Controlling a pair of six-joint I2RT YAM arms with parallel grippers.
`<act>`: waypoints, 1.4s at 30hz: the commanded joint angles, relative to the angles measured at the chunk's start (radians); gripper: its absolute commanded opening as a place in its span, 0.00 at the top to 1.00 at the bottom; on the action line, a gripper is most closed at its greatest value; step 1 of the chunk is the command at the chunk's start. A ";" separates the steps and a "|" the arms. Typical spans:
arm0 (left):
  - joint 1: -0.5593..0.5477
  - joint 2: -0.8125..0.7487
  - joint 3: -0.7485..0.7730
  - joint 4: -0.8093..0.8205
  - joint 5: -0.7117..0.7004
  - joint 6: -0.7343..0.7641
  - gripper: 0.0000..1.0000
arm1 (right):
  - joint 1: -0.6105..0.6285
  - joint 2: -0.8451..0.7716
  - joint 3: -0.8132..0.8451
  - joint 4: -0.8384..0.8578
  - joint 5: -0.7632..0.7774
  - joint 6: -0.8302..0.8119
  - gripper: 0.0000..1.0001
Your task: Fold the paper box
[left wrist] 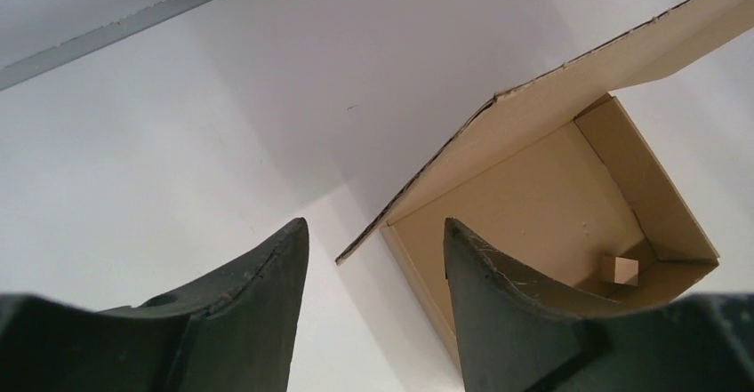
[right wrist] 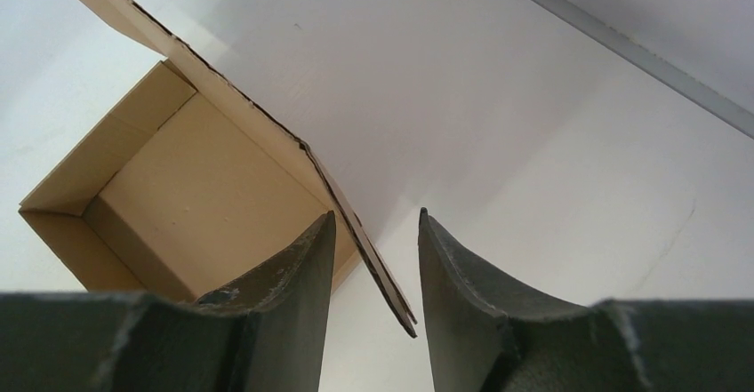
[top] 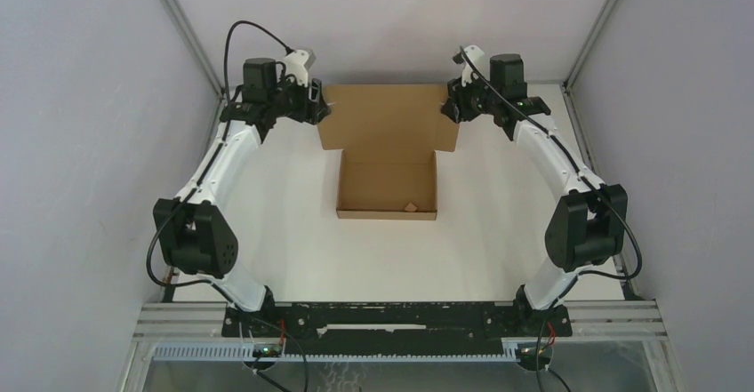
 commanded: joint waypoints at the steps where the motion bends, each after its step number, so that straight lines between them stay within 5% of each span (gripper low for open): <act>1: 0.007 0.004 0.060 0.014 0.042 0.023 0.38 | 0.008 0.004 0.026 0.012 0.001 -0.022 0.53; 30: 0.007 0.061 0.077 0.038 0.083 0.022 0.63 | 0.017 0.017 0.030 0.006 0.003 -0.030 0.54; 42: 0.007 0.053 0.094 0.035 0.076 0.013 0.64 | 0.016 0.011 0.029 -0.003 0.016 -0.031 0.59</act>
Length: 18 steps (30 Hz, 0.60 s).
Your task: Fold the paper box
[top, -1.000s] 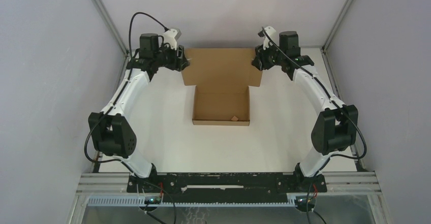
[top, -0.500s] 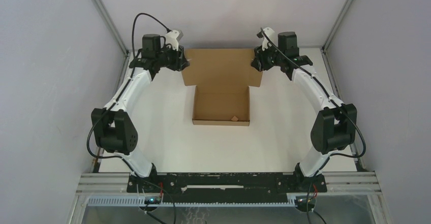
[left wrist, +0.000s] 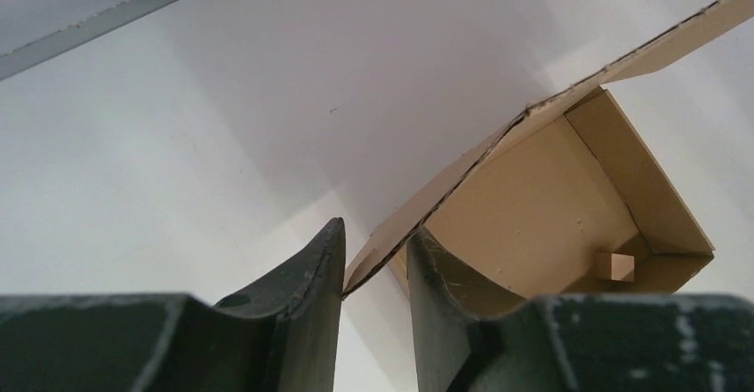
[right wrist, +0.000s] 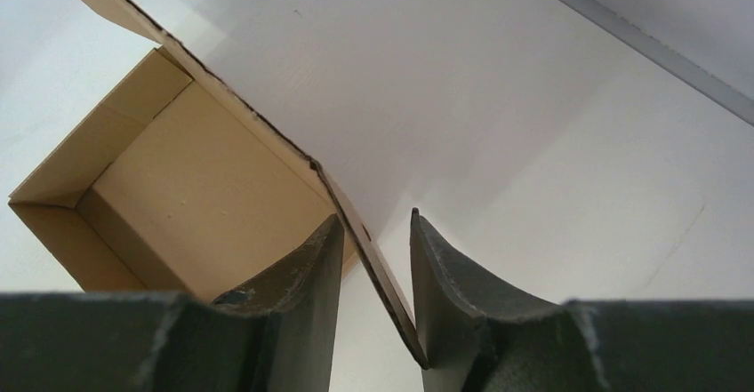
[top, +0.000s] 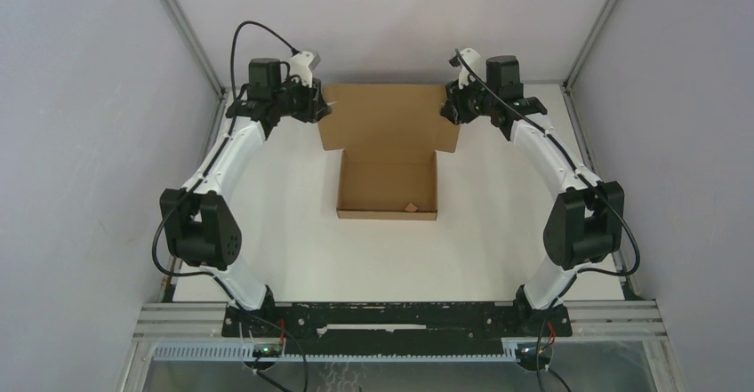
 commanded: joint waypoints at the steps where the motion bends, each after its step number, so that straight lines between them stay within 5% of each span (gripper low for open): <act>1: 0.006 -0.009 0.074 0.021 0.019 0.005 0.65 | 0.003 -0.006 0.029 0.005 0.010 -0.016 0.60; 18: 0.006 -0.017 0.087 0.005 0.003 0.009 0.63 | -0.002 -0.034 0.010 0.017 0.038 -0.005 0.54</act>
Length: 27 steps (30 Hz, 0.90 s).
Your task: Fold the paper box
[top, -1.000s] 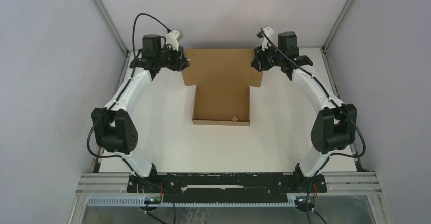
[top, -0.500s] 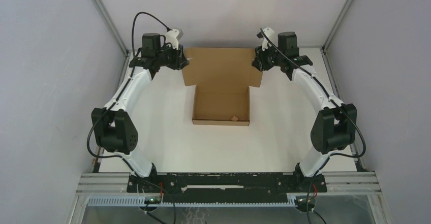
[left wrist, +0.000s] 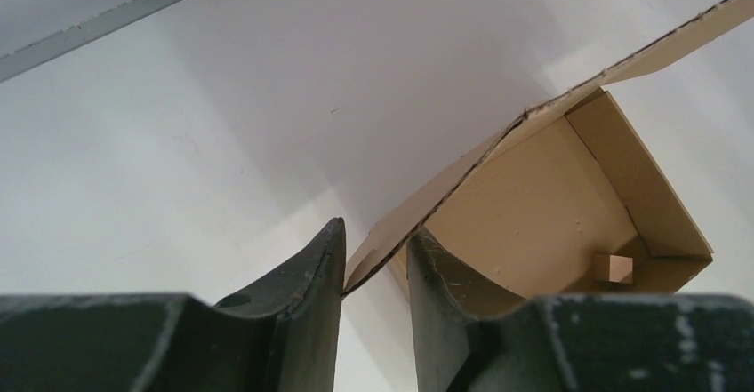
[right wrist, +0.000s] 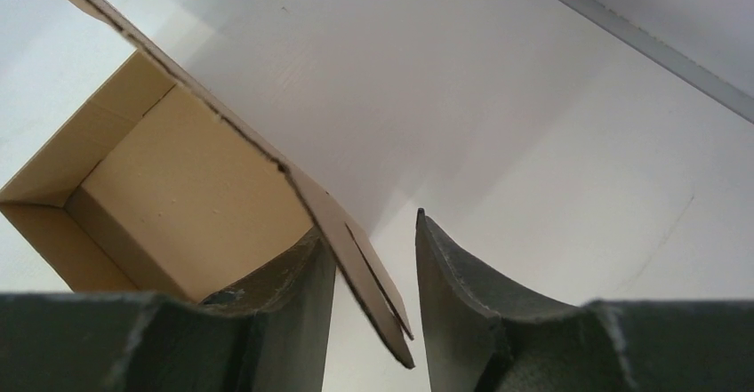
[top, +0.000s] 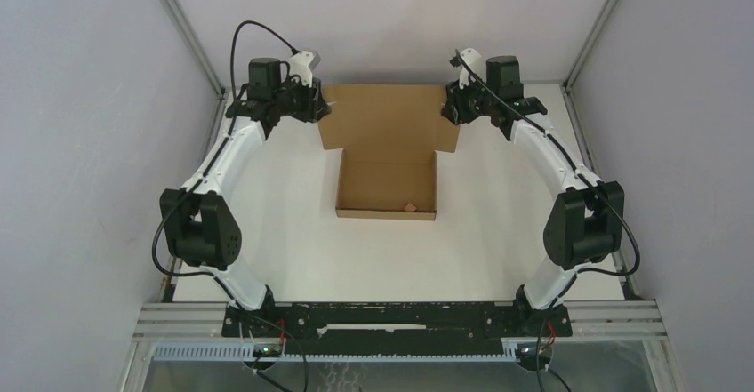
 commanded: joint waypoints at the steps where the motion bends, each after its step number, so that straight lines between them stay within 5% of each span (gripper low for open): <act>1: 0.006 -0.018 0.081 0.005 0.005 0.009 0.63 | -0.001 -0.037 0.007 0.024 0.013 -0.006 0.55; 18: 0.006 -0.030 0.086 0.005 0.002 0.002 0.57 | -0.015 -0.078 -0.023 0.057 0.002 0.003 0.53; 27: 0.006 -0.023 0.083 0.002 0.015 0.003 0.62 | -0.016 -0.069 -0.022 0.054 -0.012 0.008 0.61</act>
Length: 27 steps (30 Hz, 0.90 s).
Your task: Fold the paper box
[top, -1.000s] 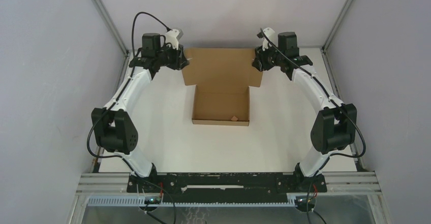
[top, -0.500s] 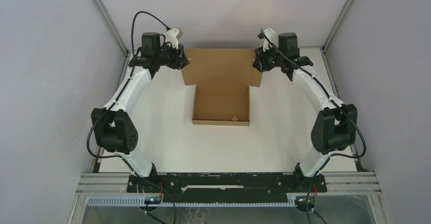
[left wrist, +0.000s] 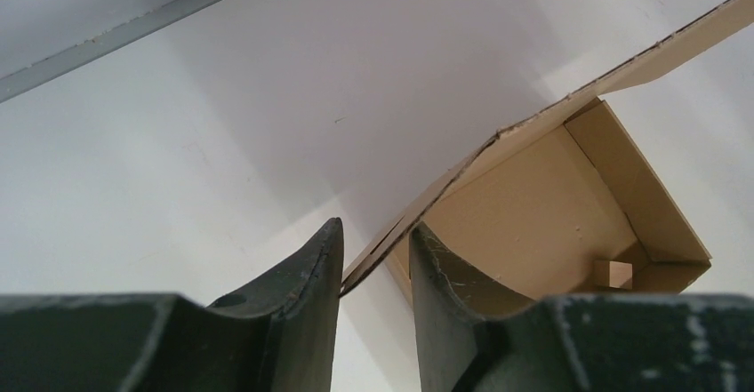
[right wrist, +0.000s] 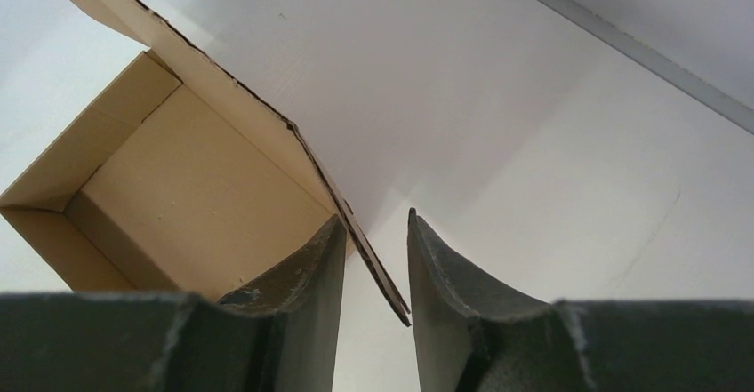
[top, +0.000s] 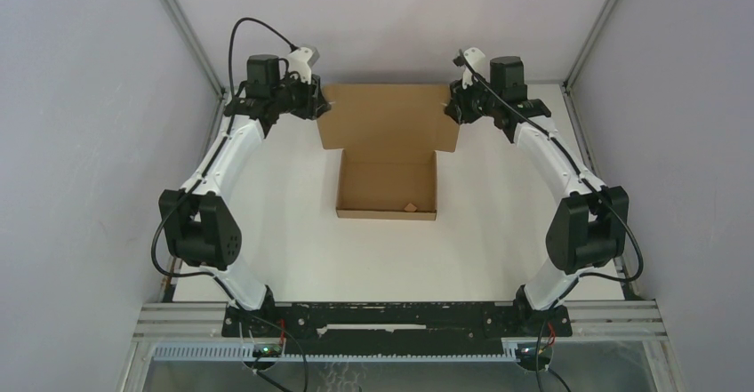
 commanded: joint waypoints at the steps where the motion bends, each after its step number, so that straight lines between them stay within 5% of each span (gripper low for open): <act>1: 0.006 -0.020 0.057 0.010 0.020 0.003 0.63 | -0.003 -0.037 0.002 0.038 -0.015 0.007 0.61; 14: 0.006 -0.018 0.048 0.007 0.028 0.005 0.65 | 0.001 -0.029 0.002 0.037 -0.012 0.008 0.68; 27: 0.004 -0.012 0.046 -0.024 0.007 0.013 0.79 | 0.018 -0.019 0.017 0.029 0.007 0.014 0.74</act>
